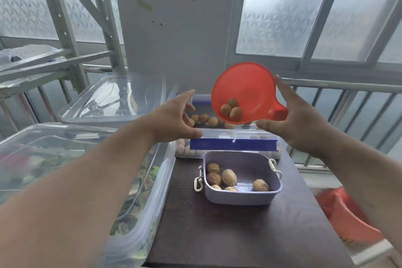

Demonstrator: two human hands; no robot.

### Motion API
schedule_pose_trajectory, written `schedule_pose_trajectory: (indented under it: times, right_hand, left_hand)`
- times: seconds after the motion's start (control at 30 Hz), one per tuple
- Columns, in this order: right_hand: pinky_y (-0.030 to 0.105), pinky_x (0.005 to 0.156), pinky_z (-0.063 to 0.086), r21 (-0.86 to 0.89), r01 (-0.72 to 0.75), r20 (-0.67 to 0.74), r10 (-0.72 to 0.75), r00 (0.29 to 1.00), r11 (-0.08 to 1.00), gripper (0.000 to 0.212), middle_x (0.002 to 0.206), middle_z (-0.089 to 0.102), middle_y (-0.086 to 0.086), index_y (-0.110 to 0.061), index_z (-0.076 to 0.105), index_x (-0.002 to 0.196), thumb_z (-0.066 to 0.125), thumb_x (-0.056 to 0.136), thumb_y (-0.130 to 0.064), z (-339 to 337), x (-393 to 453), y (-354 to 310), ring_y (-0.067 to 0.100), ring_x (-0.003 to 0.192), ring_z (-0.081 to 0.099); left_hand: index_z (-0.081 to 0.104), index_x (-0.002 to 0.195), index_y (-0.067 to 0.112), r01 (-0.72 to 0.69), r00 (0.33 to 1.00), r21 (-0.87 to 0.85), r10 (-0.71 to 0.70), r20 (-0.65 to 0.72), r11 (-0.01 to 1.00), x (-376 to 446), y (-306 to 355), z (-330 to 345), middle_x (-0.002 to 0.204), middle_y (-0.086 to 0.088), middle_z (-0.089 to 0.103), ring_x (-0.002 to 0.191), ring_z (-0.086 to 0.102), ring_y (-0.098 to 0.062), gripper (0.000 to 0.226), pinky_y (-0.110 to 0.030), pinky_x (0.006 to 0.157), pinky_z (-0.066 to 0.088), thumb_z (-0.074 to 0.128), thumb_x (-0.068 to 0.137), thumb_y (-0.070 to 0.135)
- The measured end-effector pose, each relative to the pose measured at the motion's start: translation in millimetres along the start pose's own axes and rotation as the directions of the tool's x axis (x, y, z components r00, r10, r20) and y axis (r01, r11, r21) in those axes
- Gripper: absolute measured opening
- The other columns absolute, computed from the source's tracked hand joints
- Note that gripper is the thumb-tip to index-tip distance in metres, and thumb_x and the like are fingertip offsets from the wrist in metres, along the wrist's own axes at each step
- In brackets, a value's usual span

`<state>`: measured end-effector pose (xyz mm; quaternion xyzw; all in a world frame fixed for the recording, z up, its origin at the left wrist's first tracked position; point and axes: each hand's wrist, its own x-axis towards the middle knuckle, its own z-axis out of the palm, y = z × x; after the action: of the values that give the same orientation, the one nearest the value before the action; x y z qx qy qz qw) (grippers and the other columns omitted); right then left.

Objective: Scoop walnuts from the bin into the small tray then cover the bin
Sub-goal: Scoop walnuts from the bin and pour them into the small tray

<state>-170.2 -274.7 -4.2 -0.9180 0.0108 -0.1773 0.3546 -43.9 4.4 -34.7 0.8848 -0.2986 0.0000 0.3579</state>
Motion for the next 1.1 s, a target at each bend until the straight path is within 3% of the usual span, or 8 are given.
schedule_pose_trajectory:
  times: [0.07,0.2,0.4,0.53,0.7,0.8,0.97,1.1]
  right_hand:
    - [0.008,0.076,0.04,-0.06,0.023,-0.037,-0.025,0.999,0.998,0.114,0.126,0.057,-0.001,-0.054,0.01,0.164,0.088,0.086,-0.025,-4,-12,0,-0.003,0.09,0.06]
    - [0.011,0.074,0.04,-0.159,0.047,-0.07,-0.059,0.996,0.986,0.112,0.106,0.066,-0.003,-0.061,0.007,0.161,0.086,0.088,-0.027,-9,-28,5,0.001,0.085,0.062]
    - [0.04,0.076,0.055,-0.245,0.141,-0.102,-0.171,0.98,0.959,0.121,0.084,0.069,0.012,-0.064,-0.002,0.159,0.085,0.086,-0.023,-5,-55,18,0.025,0.072,0.066]
    - [0.048,0.072,0.057,-0.352,0.172,-0.068,-0.208,0.976,0.92,0.123,0.073,0.061,0.0,-0.063,-0.008,0.159,0.084,0.087,-0.026,0,-70,24,0.027,0.065,0.062]
    - [0.047,0.061,0.056,-0.419,0.212,-0.085,-0.271,0.959,0.883,0.12,0.071,0.049,-0.012,-0.055,-0.004,0.164,0.084,0.087,-0.03,8,-83,29,0.029,0.06,0.059]
    - [0.035,0.05,0.046,-0.5,0.266,-0.11,-0.365,0.924,0.824,0.119,0.074,0.048,-0.005,-0.039,0.009,0.169,0.088,0.082,-0.018,18,-92,35,0.025,0.052,0.05]
    - [0.041,0.045,0.05,-0.575,0.365,-0.064,-0.485,0.872,0.732,0.111,0.11,0.075,0.012,-0.034,0.018,0.168,0.084,0.081,-0.019,43,-110,52,0.039,0.06,0.068]
    - [0.039,0.045,0.049,-0.498,0.335,-0.124,-0.449,0.885,0.799,0.118,0.091,0.071,0.013,-0.032,0.018,0.168,0.09,0.076,-0.014,49,-111,60,0.033,0.054,0.062]
  left_hand:
    - [0.019,0.17,0.023,-0.001,1.0,0.005,0.001,0.004,1.0,1,-1,-1,0.134,0.004,0.058,0.097,0.071,-0.012,0.119,-0.021,0.083,0.058,0.094,0.079,0.026]
    - [0.026,0.169,0.023,-0.017,1.0,0.043,0.017,0.014,0.999,3,-4,-1,0.13,0.006,0.061,0.095,0.072,-0.011,0.112,-0.019,0.077,0.055,0.094,0.079,0.028]
    - [0.032,0.166,0.022,-0.022,1.0,0.071,0.021,0.018,0.997,5,-4,-1,0.129,0.005,0.063,0.093,0.072,-0.012,0.106,-0.016,0.072,0.052,0.093,0.081,0.032]
    - [0.037,0.164,0.021,-0.024,1.0,0.089,0.023,0.016,0.996,7,-7,-1,0.125,0.004,0.064,0.091,0.074,-0.012,0.102,-0.015,0.071,0.052,0.093,0.08,0.028]
    - [0.065,0.146,0.028,-0.036,0.999,0.101,0.033,0.032,0.994,7,-10,-1,0.115,0.005,0.07,0.093,0.073,-0.012,0.074,-0.016,0.076,0.054,0.095,0.078,0.021]
    - [0.081,0.121,0.031,-0.044,0.998,0.117,0.038,0.048,0.992,6,-10,-1,0.106,0.005,0.077,0.093,0.074,-0.013,0.046,-0.033,0.087,0.063,0.093,0.078,0.019]
    - [0.086,0.103,0.032,-0.056,0.997,0.126,0.05,0.055,0.99,7,-13,-1,0.097,-0.015,0.079,0.089,0.074,-0.034,0.032,-0.051,0.087,0.062,0.084,0.079,0.011]
    - [0.087,0.101,0.028,-0.041,0.999,0.138,0.036,0.039,0.99,6,-11,-1,0.092,-0.008,0.079,0.086,0.075,-0.027,0.03,-0.044,0.088,0.063,0.083,0.08,0.007]
